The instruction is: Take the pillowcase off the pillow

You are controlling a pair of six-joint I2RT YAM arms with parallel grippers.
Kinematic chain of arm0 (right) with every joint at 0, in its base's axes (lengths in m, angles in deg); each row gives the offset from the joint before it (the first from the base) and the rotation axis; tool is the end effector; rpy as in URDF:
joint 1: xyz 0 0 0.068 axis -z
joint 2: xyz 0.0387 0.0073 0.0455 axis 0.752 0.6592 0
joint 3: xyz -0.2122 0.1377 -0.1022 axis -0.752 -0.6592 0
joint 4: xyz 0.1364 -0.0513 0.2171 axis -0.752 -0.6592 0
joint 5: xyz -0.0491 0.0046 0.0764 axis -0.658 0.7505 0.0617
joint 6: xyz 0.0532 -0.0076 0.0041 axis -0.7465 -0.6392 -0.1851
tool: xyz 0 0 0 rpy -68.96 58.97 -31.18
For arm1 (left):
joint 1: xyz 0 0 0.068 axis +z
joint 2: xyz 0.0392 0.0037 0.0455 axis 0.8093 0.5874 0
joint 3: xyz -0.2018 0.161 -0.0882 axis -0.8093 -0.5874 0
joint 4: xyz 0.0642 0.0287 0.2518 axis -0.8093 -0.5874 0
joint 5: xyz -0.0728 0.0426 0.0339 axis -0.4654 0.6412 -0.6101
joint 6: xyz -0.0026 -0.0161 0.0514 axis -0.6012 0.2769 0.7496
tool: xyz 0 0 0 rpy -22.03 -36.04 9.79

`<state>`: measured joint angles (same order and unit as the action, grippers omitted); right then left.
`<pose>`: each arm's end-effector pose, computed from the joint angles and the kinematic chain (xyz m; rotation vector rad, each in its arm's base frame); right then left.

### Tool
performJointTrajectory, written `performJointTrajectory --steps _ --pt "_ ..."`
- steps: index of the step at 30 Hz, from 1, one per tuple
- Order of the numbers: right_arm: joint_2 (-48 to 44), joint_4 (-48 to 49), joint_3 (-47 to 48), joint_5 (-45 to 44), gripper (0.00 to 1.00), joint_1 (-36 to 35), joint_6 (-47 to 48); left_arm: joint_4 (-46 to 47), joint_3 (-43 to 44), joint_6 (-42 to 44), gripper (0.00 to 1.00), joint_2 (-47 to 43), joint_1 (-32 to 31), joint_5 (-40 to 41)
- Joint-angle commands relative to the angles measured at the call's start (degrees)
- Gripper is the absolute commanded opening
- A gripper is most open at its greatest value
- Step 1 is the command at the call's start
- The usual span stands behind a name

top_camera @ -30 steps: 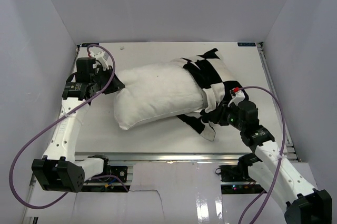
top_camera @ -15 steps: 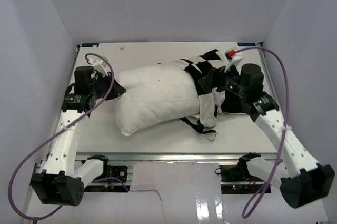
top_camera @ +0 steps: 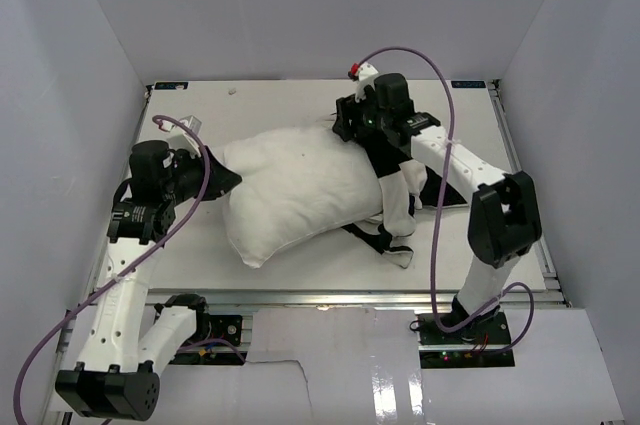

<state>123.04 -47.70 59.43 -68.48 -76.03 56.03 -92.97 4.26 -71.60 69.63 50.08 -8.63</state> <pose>0.3681 0.1972 0.3089 -0.5796 1.9479 0.5038 0.1749 -0.0285 0.3539 -0.0318 2.1336 -0.7699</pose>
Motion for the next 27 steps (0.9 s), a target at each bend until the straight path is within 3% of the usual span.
performJointTrajectory --steps 1,6,9,15,21,22,23,27 --pt "6.0 -3.2 7.8 -11.5 0.69 0.4 -0.9 2.3 0.5 -1.0 0.00 -3.0 0.1 -1.2" --pt "11.9 -4.0 14.0 -24.3 0.59 3.0 -1.6 -0.2 4.1 -1.6 0.00 -5.8 0.1 5.3" --pt "16.0 -6.8 19.4 -24.9 0.59 6.5 -2.3 -3.4 11.5 -2.1 0.00 -5.2 0.1 11.0" --pt "20.8 -12.9 23.2 -23.6 0.59 13.7 -5.0 -7.1 23.2 -5.7 0.00 -5.9 0.1 14.9" --pt "16.6 -8.3 15.2 -9.5 0.59 16.6 -5.9 -3.8 19.3 -6.5 0.00 -4.3 0.1 9.6" --pt "14.9 -6.4 13.8 -3.9 0.59 16.5 -5.9 -2.2 16.3 -6.9 0.07 -2.7 0.1 6.8" --pt "14.1 -5.9 12.7 -2.0 0.59 16.1 -5.8 1.1 14.9 -6.9 0.27 -1.6 0.1 5.6" --pt "9.9 -3.7 7.0 1.4 0.60 13.7 -4.1 5.1 13.7 -4.1 0.63 7.8 0.0 4.2"
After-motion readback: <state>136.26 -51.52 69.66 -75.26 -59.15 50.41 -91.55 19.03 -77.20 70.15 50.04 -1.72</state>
